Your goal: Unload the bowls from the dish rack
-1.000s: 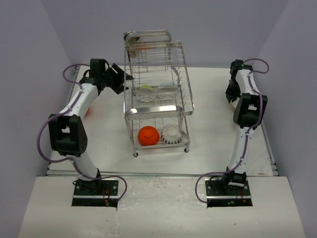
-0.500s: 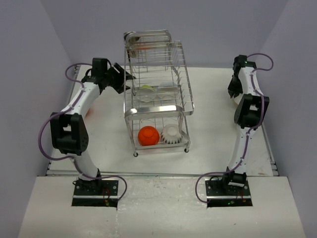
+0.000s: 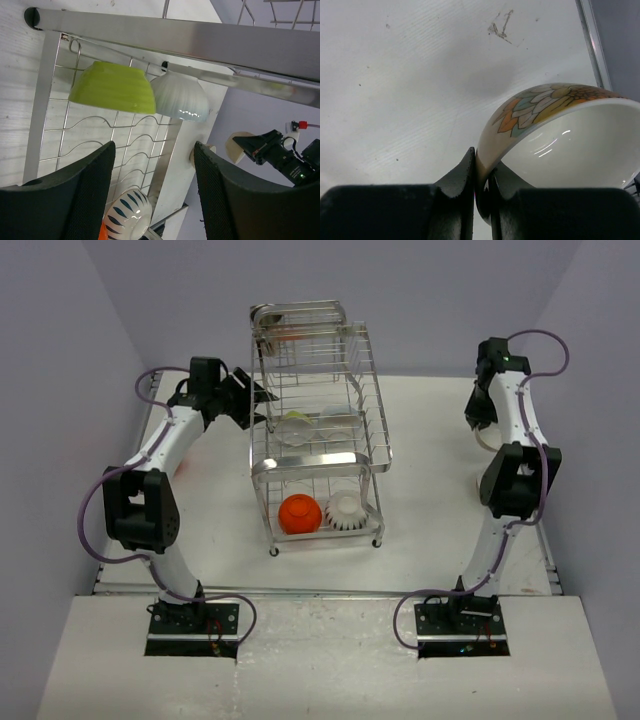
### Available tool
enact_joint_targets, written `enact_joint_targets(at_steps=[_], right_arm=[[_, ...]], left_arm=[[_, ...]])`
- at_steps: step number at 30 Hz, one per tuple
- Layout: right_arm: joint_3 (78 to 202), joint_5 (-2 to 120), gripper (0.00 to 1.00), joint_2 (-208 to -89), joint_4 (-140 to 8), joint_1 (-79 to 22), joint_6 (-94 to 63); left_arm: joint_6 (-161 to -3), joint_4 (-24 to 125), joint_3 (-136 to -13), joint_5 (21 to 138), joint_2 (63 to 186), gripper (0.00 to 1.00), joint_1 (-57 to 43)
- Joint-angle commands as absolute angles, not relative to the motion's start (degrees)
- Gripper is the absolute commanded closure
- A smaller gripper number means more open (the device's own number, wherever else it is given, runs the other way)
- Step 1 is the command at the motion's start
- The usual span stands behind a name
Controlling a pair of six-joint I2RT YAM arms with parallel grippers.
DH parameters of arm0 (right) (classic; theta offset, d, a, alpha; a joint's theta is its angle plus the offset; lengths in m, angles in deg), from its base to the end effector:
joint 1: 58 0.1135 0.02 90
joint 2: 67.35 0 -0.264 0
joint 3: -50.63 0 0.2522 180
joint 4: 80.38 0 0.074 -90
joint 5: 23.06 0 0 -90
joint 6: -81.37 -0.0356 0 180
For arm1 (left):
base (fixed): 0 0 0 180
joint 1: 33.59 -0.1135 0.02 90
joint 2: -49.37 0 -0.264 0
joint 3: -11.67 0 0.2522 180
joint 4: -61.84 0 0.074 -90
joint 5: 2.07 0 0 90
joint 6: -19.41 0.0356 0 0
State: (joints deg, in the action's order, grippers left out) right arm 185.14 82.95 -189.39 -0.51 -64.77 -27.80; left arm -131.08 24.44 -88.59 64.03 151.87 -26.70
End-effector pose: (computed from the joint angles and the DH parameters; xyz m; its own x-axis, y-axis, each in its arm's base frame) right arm 0.4436 -0.0625 0.2918 -0.7942 0.4121 -0.4466 0.5075 0.8540 -0.1143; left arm 0.4065 -0.0636 0.2934 -0.6770 -0.7196 -0.1544 -0.3446 0.4953 -0.7975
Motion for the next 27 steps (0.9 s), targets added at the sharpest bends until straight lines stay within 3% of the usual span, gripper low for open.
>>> enact_joint_targets(at_steps=[1,11,27], right_arm=[[179.8,87.5,1.00,-182.4,-0.9,-63.9,-27.1],[162.9,90.5,1.00,-175.1,-5.0,-63.9,-28.4],[153.2,90.0,1.00,-172.4,-8.5,-66.3,-28.9]], left_arm=[[-130.8,24.6,-89.3,62.8,150.4,0.35,-26.4],[-130.8,25.1,-86.7,61.9,148.8,0.34,-26.4],[-130.2,24.9,-85.9,61.2,148.5,0.34,-26.4]])
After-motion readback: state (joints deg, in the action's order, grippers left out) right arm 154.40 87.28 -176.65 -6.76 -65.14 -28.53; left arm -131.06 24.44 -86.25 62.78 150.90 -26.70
